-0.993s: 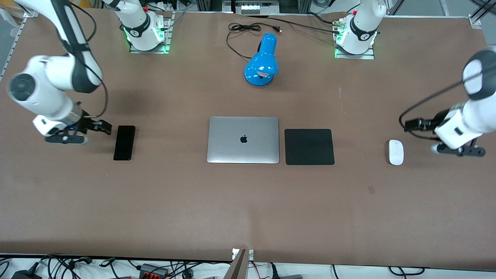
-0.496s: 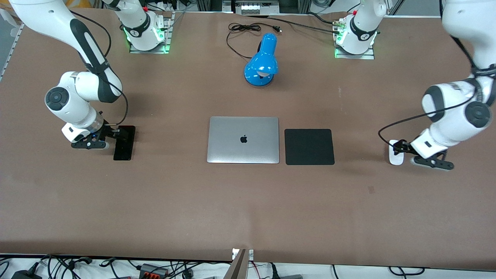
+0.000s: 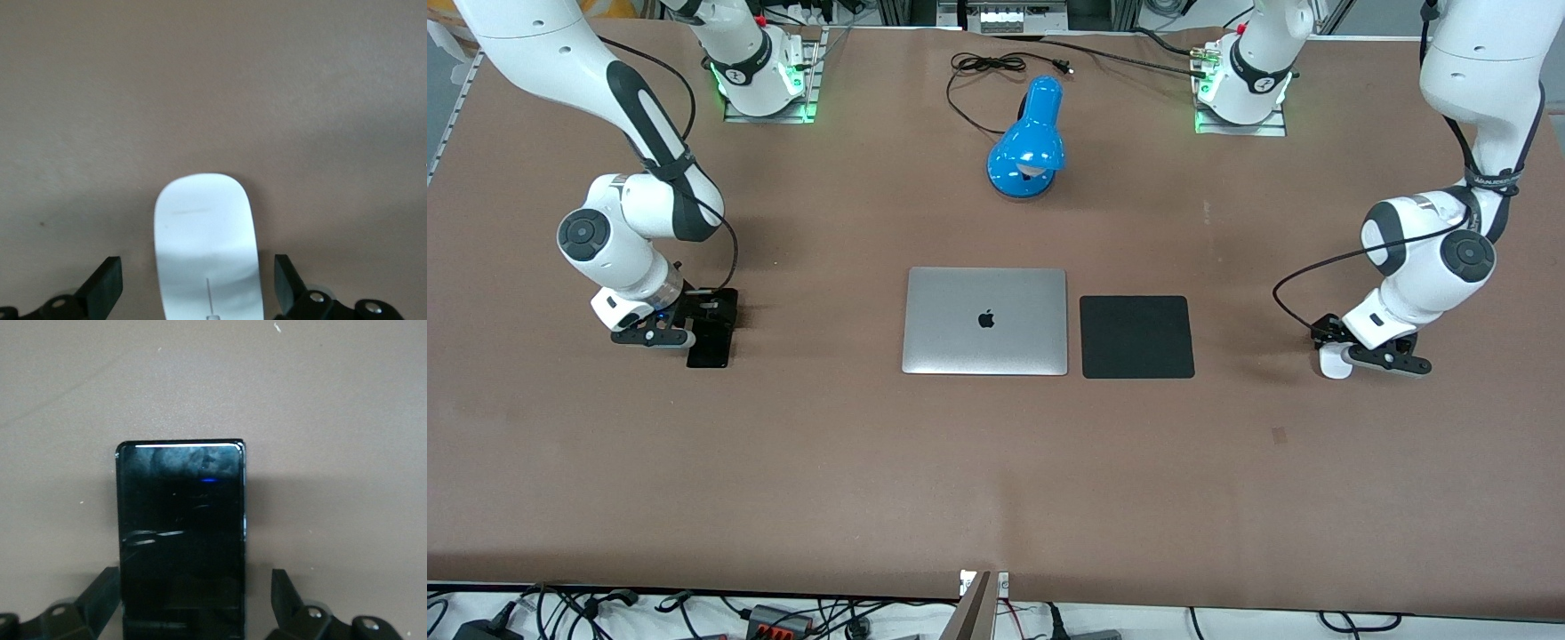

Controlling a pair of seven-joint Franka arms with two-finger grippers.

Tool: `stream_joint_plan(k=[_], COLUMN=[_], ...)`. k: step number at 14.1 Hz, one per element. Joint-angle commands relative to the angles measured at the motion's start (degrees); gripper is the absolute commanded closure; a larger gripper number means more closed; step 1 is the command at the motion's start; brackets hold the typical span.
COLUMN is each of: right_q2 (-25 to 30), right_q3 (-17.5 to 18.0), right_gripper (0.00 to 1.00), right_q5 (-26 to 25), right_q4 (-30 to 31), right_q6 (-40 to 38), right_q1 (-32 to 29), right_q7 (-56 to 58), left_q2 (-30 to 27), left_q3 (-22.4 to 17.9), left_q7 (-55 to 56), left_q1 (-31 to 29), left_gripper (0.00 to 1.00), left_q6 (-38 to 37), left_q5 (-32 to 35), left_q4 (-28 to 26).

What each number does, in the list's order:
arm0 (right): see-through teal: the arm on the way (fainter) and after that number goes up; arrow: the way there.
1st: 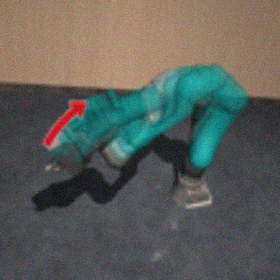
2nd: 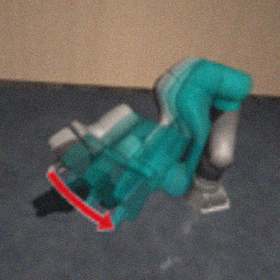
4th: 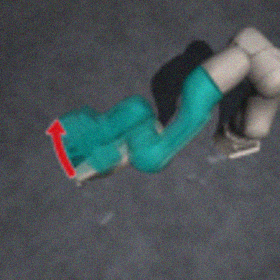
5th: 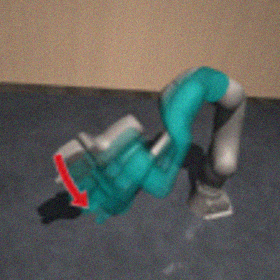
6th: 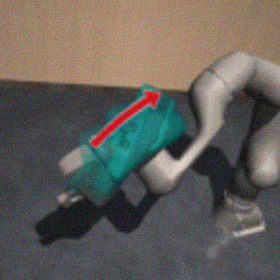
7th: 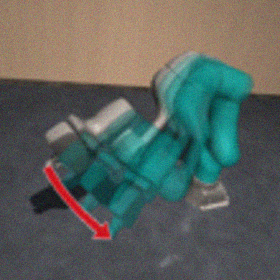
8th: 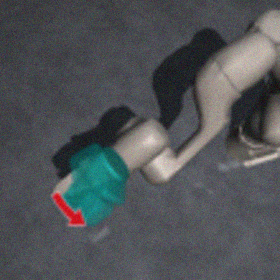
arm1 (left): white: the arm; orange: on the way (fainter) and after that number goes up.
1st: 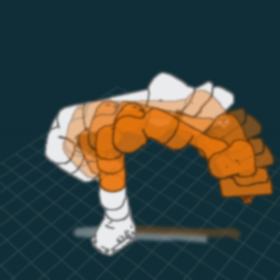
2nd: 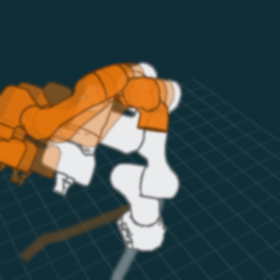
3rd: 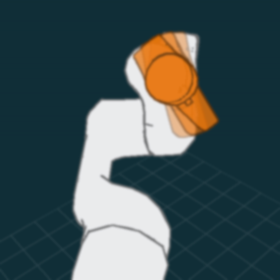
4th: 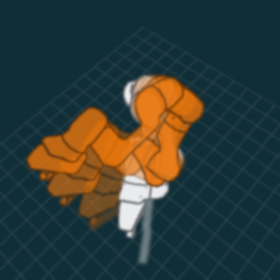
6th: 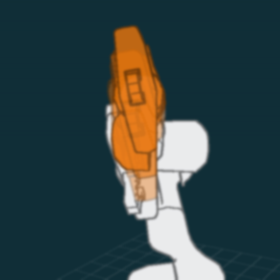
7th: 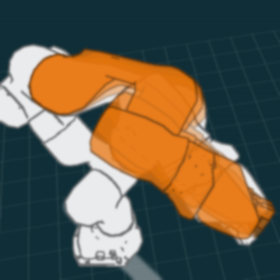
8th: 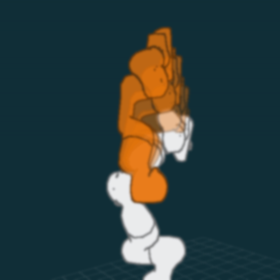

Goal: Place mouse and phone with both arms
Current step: 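Grasp the black phone with the right gripper while the left gripper grasps the mouse, then carry the phone beside the laptop while the left gripper carries the mouse onto the pad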

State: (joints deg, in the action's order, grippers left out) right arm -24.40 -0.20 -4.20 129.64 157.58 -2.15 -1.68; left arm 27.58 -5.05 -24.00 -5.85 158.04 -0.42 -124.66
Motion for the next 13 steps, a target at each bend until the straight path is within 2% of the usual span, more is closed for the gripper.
stream_joint_plan(k=[1,2,3,4,5,6,8,10,11,12,13], right_q2=[-0.99,-1.17,-1.35,-1.43,-1.52,-1.52,-1.78,-1.7,-1.61,-1.44,-1.17], right_q3=[-0.06,-0.06,-0.06,-0.06,-0.06,-0.06,-0.06,-0.06,-0.15,-0.15,-0.06], right_gripper=[0.0,0.0,0.0,0.0,0.0,0.0,0.0,0.65,0.86,1.0,1.0], right_q5=[0.68,0.68,0.68,0.68,0.68,0.68,0.68,0.68,0.68,0.68,0.68], right_q4=[-0.26,-0.26,-0.26,-0.26,-0.26,-0.26,-0.35,-0.35,-0.44,-0.61,-0.7], right_q6=[0.71,0.71,0.71,0.71,0.71,0.71,0.71,0.71,0.53,0.36,0.27], right_q1=[0.83,0.83,0.83,0.83,0.83,0.83,0.83,0.83,0.83,0.83,0.83], right_q7=[-0.43,-0.26,-0.25,-0.08,-0.08,-0.08,0.45,0.62,0.62,0.71,0.89], left_q2=[0.45,0.63,0.54,0.46,0.46,0.02,-1.82,-4.45,-6.38,-8.23,-10.07], left_q3=[0.31,0.31,0.31,0.31,0.31,0.31,0.31,0.39,0.39,0.48,0.83], left_q7=[-0.69,-0.69,0.0,0.01,0.01,-0.08,-0.17,-0.17,-0.17,-0.08,0.1], left_q1=[-0.22,-0.22,-0.13,-0.13,-0.13,-0.13,0.22,0.31,0.4,0.75,0.84], left_gripper=[0.06,0.16,0.37,0.53,0.6,0.62,0.62,0.62,0.61,0.61,0.61], left_q6=[2.09,2.88,2.71,2.53,2.53,2.53,2.09,-1.66,-5.6,-10.77,-17.18], left_q5=[0.94,0.94,0.94,0.94,0.94,0.94,0.94,0.94,0.94,0.94,0.94], left_q4=[-0.94,-0.94,-0.94,-0.85,-0.85,-0.68,-0.68,0.11,1.33,3.09,5.37])
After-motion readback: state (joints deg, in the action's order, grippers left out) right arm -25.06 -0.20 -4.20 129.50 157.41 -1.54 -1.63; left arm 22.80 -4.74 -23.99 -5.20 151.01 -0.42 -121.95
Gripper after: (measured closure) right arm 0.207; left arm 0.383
